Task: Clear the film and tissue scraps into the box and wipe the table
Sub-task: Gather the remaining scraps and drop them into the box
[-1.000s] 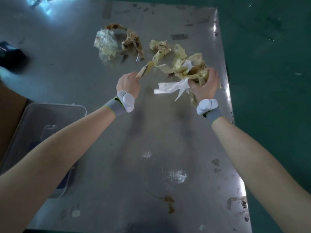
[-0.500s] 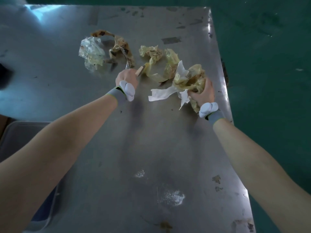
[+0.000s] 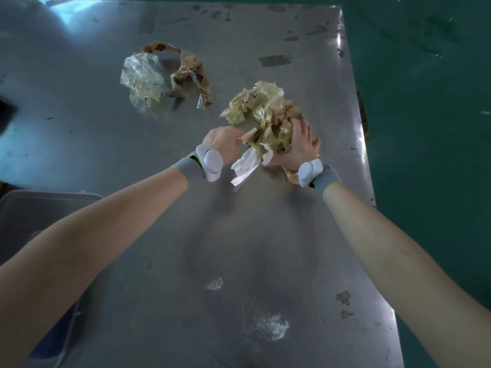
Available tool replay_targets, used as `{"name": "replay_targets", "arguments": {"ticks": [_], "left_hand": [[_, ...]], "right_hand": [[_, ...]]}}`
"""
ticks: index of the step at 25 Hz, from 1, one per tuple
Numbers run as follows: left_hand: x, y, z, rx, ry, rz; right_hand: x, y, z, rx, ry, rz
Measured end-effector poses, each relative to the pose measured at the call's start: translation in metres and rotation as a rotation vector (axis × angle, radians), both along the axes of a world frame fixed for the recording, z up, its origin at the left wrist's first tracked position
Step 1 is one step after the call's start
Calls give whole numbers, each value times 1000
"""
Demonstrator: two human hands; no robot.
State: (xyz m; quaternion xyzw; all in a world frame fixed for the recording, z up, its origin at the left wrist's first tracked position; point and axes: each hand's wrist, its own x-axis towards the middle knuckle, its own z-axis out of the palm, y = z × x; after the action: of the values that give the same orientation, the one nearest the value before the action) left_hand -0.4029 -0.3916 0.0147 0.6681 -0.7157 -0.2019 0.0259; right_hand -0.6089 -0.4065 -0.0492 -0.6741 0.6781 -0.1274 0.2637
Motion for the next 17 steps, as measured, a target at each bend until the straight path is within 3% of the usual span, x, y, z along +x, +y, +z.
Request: {"name": "replay_targets", "arguments": {"ticks": [8, 17], "left_hand": [[-1, 12, -1, 13, 62, -23], [18, 33, 10, -39, 89, 77]], "right_hand": [[29, -3, -3, -163, 110, -67], [28, 1, 9, -247, 4, -16]]}}
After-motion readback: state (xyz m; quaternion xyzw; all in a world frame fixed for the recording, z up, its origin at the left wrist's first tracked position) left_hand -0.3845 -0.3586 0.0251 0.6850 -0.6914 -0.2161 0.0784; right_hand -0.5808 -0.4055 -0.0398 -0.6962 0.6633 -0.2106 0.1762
